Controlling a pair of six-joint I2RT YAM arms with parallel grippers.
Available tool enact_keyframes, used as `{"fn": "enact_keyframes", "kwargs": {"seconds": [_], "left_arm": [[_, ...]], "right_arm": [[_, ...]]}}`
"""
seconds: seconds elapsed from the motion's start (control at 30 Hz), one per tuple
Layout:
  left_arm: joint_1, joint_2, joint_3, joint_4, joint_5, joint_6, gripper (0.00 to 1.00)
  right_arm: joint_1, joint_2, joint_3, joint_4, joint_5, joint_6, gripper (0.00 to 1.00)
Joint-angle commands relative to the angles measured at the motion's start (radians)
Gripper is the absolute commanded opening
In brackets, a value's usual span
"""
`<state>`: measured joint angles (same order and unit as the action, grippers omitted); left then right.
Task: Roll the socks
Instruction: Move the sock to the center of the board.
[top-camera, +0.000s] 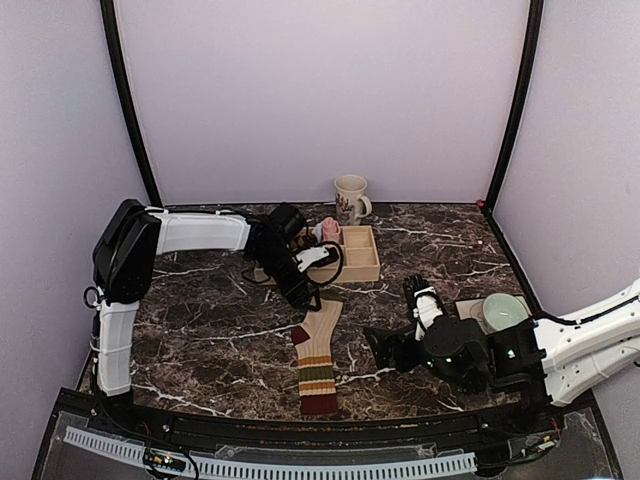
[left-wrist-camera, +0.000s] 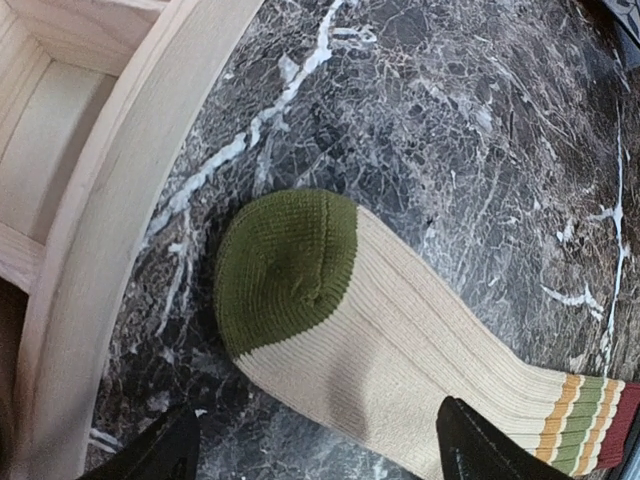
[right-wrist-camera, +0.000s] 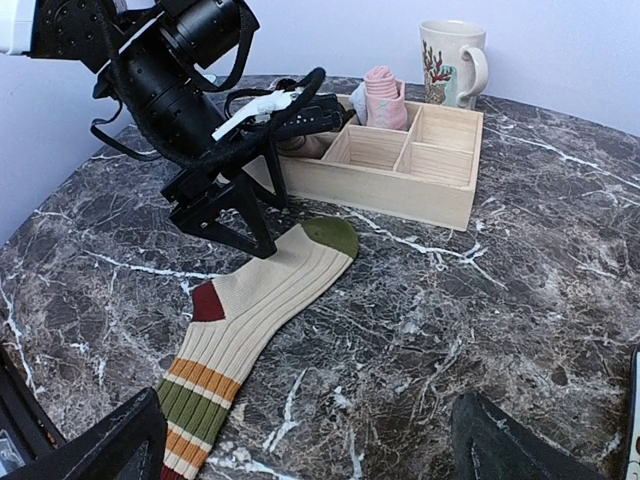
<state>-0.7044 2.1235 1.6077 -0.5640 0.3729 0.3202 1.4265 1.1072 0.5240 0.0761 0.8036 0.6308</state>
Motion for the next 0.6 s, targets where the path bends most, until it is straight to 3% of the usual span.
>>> {"fn": "enact_keyframes", "kwargs": {"seconds": [0.0, 0.33, 0.37, 0.47, 0.5, 0.57], "left_arm": [[-0.001, 0.025, 0.018, -0.01, 0.011, -0.036, 0.79], [-0.019, 0.105, 0.053, 0.024, 0.031, -0.038, 0.52], [-0.021, 0.115, 0.062, 0.021, 0.032, -0.038, 0.46], [-0.034, 0.135, 0.075, 0.015, 0.026, -0.035, 0.09], [-0.038, 0.137, 0.072, 0.014, 0.023, -0.033, 0.02], [-0.045, 0.136, 0.07, 0.006, 0.023, -0.031, 0.0]], "right_arm": [[-0.016, 0.024, 0.049, -0.019, 0.005, 0.006, 0.99], [-0.042, 0.016, 0.02, 0.028, -0.019, 0.029, 0.9], [-0.045, 0.018, 0.019, 0.033, -0.022, 0.027, 0.9], [-0.053, 0.026, 0.022, 0.035, -0.031, 0.022, 0.88], [-0.053, 0.03, 0.025, 0.031, -0.033, 0.019, 0.87], [-0.056, 0.038, 0.032, 0.025, -0.038, 0.013, 0.87]]}}
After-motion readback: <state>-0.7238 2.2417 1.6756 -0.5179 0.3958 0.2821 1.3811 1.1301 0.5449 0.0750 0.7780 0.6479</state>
